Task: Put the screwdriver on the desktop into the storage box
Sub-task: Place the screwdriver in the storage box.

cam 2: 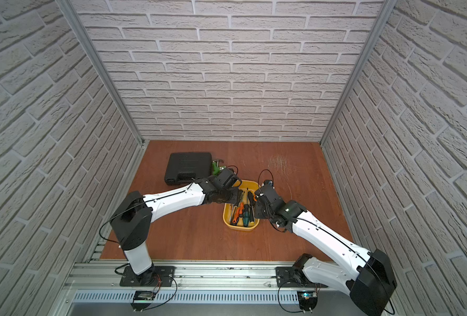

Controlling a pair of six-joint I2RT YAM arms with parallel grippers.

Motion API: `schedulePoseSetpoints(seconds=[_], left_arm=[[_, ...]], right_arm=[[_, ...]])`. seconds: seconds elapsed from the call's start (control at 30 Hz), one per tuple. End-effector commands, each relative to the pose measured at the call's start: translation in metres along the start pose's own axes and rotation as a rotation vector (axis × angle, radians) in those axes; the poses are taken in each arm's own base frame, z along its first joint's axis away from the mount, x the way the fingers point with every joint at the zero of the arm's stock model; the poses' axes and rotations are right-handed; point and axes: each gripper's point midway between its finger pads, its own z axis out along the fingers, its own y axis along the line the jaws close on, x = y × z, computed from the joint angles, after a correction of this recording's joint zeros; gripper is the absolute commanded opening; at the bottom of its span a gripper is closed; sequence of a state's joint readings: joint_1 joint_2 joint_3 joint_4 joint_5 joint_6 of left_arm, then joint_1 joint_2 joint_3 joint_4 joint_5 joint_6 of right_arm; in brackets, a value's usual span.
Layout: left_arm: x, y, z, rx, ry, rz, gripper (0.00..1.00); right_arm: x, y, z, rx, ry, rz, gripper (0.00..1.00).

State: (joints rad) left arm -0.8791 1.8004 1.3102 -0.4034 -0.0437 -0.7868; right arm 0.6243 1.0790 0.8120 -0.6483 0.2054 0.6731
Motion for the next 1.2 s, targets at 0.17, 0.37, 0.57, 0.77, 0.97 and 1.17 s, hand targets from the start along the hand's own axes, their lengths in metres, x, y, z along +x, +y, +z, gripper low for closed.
schedulePoseSetpoints(seconds=[0.17, 0.37, 0.57, 0.77, 0.97, 1.17], left_arm=[[-0.015, -0.007, -0.003, 0.032, -0.046, -0.018, 0.0], [-0.014, -0.007, -0.002, 0.034, -0.049, -0.023, 0.0], [-0.013, -0.006, -0.001, 0.034, -0.049, -0.025, 0.0], [-0.012, -0.006, 0.002, 0.03, -0.045, -0.024, 0.0], [-0.014, -0.006, 0.001, 0.029, -0.048, -0.02, 0.0], [-0.016, -0.006, 0.001, 0.024, -0.053, -0.018, 0.0]], right_arm=[[-0.008, -0.003, -0.006, -0.008, -0.063, 0.011, 0.36], [-0.006, -0.004, -0.003, 0.001, -0.052, 0.007, 0.36], [0.0, -0.005, 0.005, 0.02, -0.018, -0.004, 0.36], [0.003, -0.003, 0.009, 0.022, 0.01, -0.013, 0.36], [0.003, -0.004, 0.009, 0.025, 0.007, -0.013, 0.36], [0.003, -0.005, 0.008, 0.025, 0.001, -0.01, 0.36]])
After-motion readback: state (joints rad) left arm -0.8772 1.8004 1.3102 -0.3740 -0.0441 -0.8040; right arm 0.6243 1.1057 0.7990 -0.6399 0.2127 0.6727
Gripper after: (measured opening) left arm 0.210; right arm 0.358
